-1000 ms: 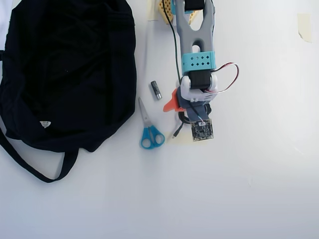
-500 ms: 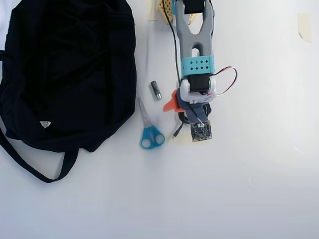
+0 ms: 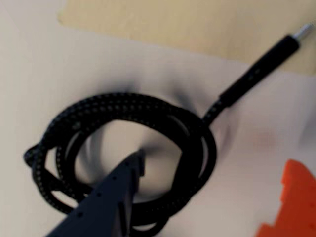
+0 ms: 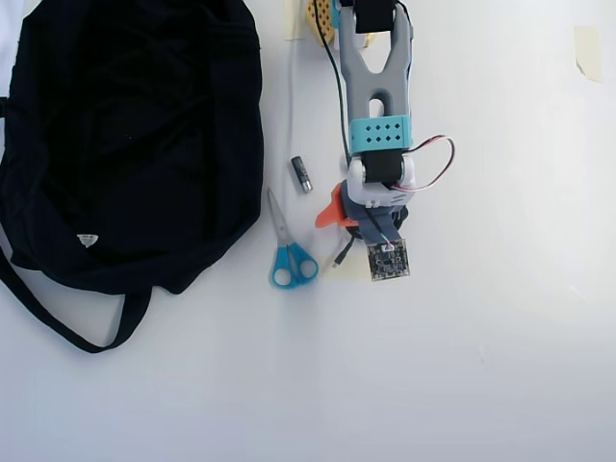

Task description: Put the cable into the black bag

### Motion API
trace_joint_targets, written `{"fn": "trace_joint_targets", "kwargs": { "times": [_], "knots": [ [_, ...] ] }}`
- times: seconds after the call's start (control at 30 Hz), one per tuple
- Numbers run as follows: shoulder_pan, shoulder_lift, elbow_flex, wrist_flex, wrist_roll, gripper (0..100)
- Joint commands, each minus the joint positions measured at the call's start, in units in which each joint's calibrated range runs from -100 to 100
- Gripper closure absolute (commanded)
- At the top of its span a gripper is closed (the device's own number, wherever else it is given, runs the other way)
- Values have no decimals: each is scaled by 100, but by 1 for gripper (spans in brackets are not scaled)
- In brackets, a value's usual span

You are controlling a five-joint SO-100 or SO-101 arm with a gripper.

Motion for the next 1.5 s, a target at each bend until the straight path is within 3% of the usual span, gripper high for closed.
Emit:
{"fn": "trace_joint_targets", "kwargs": {
  "times": [0.0,0.8,1.2,1.47],
  "knots": [
    [-9,-72,-222,-60,-22,65],
    [21,144,-177,-9,30,65],
    [6,135,-222,-43,30,92],
    [6,127,-231,-77,30,98]
  ]
}}
